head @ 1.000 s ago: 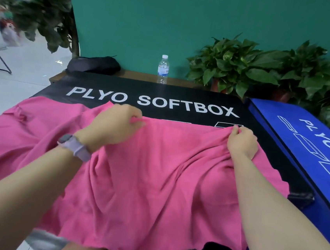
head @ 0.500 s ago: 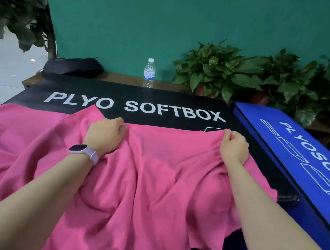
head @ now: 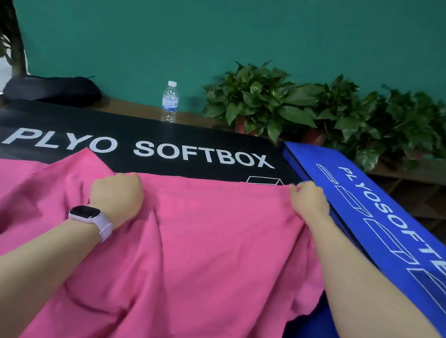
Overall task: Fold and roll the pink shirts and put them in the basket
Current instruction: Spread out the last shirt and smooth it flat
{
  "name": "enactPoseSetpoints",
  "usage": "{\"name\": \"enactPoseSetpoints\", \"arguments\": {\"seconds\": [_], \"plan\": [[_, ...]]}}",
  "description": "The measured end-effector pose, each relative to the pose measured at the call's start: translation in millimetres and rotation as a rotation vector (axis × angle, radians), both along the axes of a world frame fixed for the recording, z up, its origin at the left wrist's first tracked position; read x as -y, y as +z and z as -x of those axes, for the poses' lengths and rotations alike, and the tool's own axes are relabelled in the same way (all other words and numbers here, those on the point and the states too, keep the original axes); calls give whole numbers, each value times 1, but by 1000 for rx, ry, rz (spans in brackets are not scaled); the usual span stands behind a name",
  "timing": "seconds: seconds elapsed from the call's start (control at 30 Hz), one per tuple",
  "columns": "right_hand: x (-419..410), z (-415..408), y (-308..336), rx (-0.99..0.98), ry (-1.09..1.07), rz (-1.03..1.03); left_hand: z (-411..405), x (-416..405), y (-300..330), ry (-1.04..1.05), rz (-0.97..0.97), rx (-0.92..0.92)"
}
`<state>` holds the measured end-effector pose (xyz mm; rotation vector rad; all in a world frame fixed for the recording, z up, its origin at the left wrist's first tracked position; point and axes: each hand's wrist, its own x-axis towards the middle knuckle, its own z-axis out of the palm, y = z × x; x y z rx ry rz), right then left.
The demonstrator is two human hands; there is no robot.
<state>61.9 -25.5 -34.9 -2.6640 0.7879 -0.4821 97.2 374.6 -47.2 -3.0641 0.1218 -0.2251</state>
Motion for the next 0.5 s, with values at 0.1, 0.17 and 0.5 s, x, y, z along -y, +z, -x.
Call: {"name": "enactPoseSetpoints", "arguments": {"seconds": [0.1,0.17,0.5], "plan": [[-8,7,-27,108,0,93,-1,-3,12,10,4,-3],[-5,6,-31,105,12,128,-9,-2,28,4,26,34],[4,2,-38,141,-7,111,-53,27,-5,-130,314,267]]}}
